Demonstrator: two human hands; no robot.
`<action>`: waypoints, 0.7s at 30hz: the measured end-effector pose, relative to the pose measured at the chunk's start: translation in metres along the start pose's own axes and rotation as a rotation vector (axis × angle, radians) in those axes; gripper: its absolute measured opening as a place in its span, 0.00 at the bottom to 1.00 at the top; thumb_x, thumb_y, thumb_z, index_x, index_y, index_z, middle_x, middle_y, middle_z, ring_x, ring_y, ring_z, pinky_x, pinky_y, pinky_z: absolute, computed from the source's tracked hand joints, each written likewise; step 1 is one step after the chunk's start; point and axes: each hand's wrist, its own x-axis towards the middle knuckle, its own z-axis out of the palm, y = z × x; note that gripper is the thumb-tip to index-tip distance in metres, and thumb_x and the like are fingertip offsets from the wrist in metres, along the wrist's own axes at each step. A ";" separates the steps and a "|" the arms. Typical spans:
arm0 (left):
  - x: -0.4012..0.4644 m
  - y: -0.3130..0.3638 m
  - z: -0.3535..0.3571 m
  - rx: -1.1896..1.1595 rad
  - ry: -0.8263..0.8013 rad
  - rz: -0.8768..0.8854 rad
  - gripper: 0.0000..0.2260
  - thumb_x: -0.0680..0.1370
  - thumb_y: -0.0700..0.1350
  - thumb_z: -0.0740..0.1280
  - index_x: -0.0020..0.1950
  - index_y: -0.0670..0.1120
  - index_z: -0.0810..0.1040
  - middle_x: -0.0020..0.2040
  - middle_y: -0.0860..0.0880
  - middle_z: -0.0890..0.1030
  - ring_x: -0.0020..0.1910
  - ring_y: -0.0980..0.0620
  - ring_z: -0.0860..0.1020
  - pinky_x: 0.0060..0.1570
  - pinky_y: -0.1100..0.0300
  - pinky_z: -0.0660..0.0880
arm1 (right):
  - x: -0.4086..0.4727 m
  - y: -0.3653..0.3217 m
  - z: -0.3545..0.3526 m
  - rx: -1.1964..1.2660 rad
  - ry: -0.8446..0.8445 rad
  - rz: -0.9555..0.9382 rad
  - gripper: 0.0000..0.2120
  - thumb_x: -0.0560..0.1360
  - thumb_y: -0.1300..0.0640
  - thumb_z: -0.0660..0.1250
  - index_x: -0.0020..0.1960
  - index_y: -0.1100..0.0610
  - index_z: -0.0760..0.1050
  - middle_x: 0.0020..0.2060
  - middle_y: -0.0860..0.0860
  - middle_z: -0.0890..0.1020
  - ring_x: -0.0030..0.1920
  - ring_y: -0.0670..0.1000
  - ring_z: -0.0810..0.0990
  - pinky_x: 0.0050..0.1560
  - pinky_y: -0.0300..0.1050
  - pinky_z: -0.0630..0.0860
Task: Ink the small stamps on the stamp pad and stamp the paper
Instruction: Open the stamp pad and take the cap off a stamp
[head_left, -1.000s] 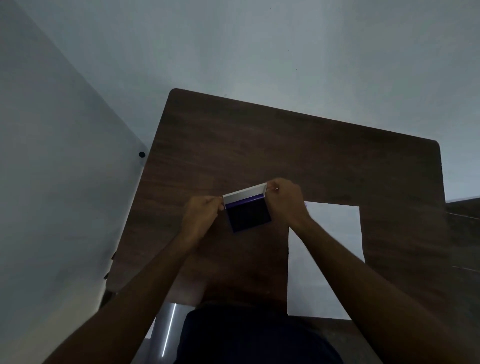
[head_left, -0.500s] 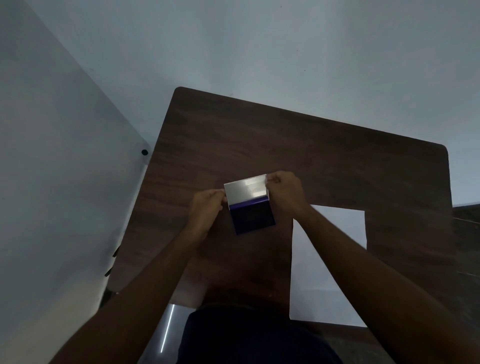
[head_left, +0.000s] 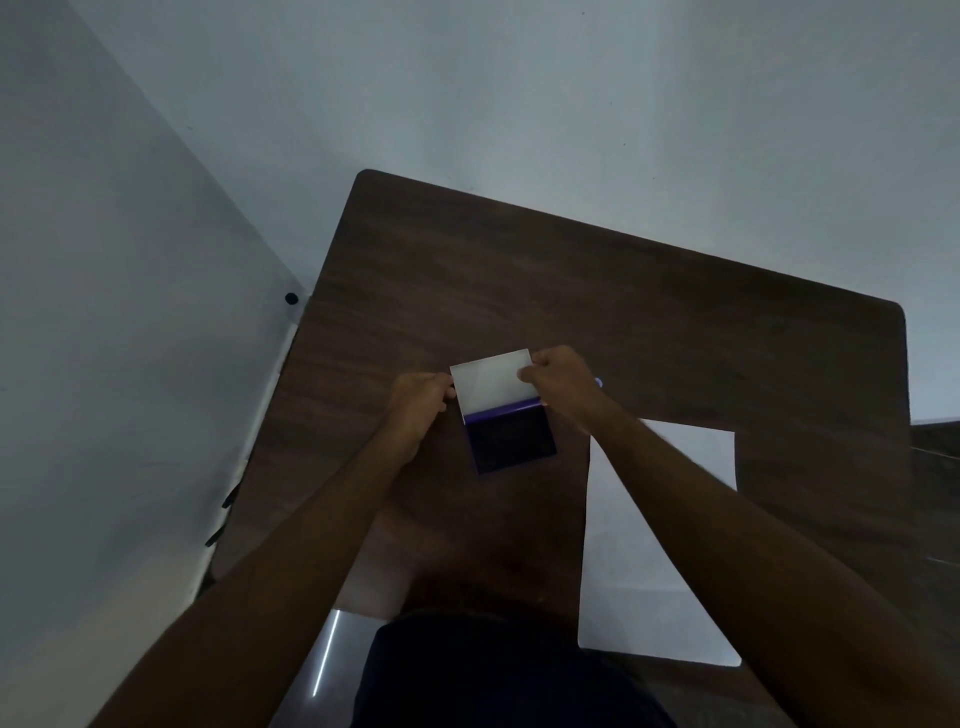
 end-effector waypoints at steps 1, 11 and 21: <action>0.001 0.000 0.001 0.005 -0.002 -0.001 0.08 0.76 0.46 0.64 0.39 0.53 0.79 0.39 0.54 0.81 0.39 0.54 0.77 0.33 0.61 0.70 | 0.001 0.001 0.001 0.001 -0.002 0.001 0.08 0.75 0.57 0.65 0.51 0.60 0.76 0.45 0.53 0.78 0.45 0.49 0.78 0.41 0.42 0.74; -0.002 -0.006 0.003 -0.014 0.027 0.144 0.11 0.77 0.39 0.61 0.49 0.53 0.80 0.37 0.62 0.81 0.37 0.65 0.79 0.29 0.72 0.72 | -0.007 0.008 -0.011 -0.323 0.264 -0.358 0.07 0.74 0.64 0.65 0.51 0.63 0.77 0.49 0.59 0.80 0.51 0.56 0.77 0.49 0.45 0.71; -0.009 -0.013 0.019 0.115 -0.070 0.305 0.10 0.78 0.43 0.61 0.54 0.54 0.79 0.56 0.56 0.76 0.51 0.61 0.73 0.47 0.63 0.73 | -0.003 0.039 -0.034 -0.841 0.178 -0.396 0.12 0.73 0.55 0.67 0.54 0.57 0.74 0.59 0.59 0.73 0.60 0.58 0.67 0.59 0.53 0.68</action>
